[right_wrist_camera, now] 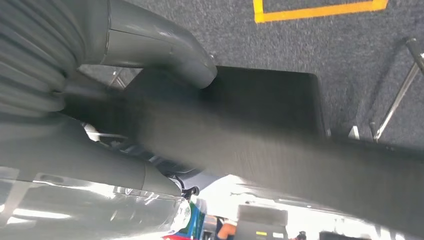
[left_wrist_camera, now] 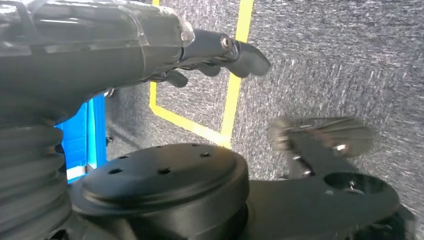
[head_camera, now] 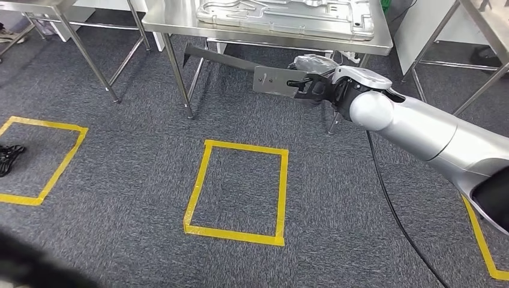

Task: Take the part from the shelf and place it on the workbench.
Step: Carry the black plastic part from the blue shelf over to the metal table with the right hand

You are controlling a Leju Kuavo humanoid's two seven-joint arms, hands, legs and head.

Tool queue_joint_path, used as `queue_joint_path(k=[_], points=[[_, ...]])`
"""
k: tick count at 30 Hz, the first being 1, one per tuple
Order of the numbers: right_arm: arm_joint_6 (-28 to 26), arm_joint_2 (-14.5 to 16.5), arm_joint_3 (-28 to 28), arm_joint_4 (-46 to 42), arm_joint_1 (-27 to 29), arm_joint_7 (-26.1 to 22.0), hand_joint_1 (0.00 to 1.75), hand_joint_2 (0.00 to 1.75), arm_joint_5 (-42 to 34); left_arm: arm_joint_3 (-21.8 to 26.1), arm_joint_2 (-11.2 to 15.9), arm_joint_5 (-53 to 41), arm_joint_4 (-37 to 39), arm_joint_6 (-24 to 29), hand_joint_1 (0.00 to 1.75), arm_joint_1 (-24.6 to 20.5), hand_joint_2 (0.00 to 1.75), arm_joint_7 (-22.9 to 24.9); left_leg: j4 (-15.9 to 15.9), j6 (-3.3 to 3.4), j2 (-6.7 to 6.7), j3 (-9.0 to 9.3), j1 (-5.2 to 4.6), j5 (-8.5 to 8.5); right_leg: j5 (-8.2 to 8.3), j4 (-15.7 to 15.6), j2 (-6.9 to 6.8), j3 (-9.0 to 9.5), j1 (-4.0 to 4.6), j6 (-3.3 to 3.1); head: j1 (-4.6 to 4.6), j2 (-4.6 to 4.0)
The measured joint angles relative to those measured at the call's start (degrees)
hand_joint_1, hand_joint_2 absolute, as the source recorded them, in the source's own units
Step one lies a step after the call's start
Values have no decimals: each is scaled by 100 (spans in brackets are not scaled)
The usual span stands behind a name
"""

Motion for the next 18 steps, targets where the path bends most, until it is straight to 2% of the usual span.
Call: queue_joint_path(k=[1,2,4,6,8,10,11,12,13,14,15,16,17,18], points=[[3,8,1,3,-3,0,175,175,2,-1,-1,0,0,-1,0,8,175,2,-261,12,5,102,1,101,-40,22,8,17,4,34,-24,0],[5,13,2,4,-4,0,175,175,2,-1,-2,0,0,-2,0,14,175,4,-400,44,7,162,-5,96,-65,36,15,16,11,66,-37,0],[7,16,-1,5,-1,0,175,175,2,-1,1,0,0,-6,0,15,175,5,-482,140,0,216,-11,-22,-85,33,23,8,14,114,-36,0],[5,27,-9,2,-4,0,175,175,1,-1,4,0,-1,-9,0,8,175,1,-500,226,-7,254,-3,-66,-154,96,4,-8,7,160,8,0],[4,33,-16,3,-14,0,175,175,1,-1,5,0,-1,-10,0,6,175,-3,-515,298,-6,313,-1,-106,-378,562,-16,-229,8,186,68,0],[4,35,-10,7,6,0,175,175,1,-1,9,0,0,-10,0,13,175,-3,-515,349,6,381,-29,-167,-639,1339,-18,-666,21,178,119,0],[5,38,-2,9,29,0,175,175,0,-1,12,0,0,-10,0,18,175,-3,-515,365,12,429,-49,-205,-660,1608,-18,-848,30,161,138,0],[8,42,5,10,48,0,175,175,-1,-1,15,0,0,-10,0,23,175,-3,-515,377,17,489,-74,-250,-562,1691,-18,-948,43,129,159,0],[10,47,7,11,55,0,175,175,-1,-1,17,0,0,-10,0,25,175,-3,-516,387,21,561,-103,-299,-339,1550,-17,-946,62,79,184,0],[11,52,2,11,46,0,175,175,-1,-1,19,0,0,-10,0,25,175,-3,-518,395,24,640,-133,-352,-37,1218,-13,-858,95,4,204,0],[13,57,-5,12,30,0,175,175,-1,-1,14,0,-1,-11,0,26,175,-3,-533,399,31,703,-150,-400,196,897,-13,-743,128,-89,204,0],[15,61,-12,11,12,0,175,175,-2,-1,8,0,1,-12,0,22,175,-3,-546,394,38,751,-157,-436,361,627,-13,-637,165,-170,176,0],[18,64,-14,12,-6,0,175,175,0,-1,2,1,1,-12,0,17,175,-2,-561,375,50,772,-149,-459,420,458,-18,-562,202,-238,154,0],[22,67,-17,13,-26,0,175,175,-1,-1,-7,1,0,-14,0,12,175,-2,-583,351,64,772,-130,-469,389,410,-27,-527,229,-280,140,0]])
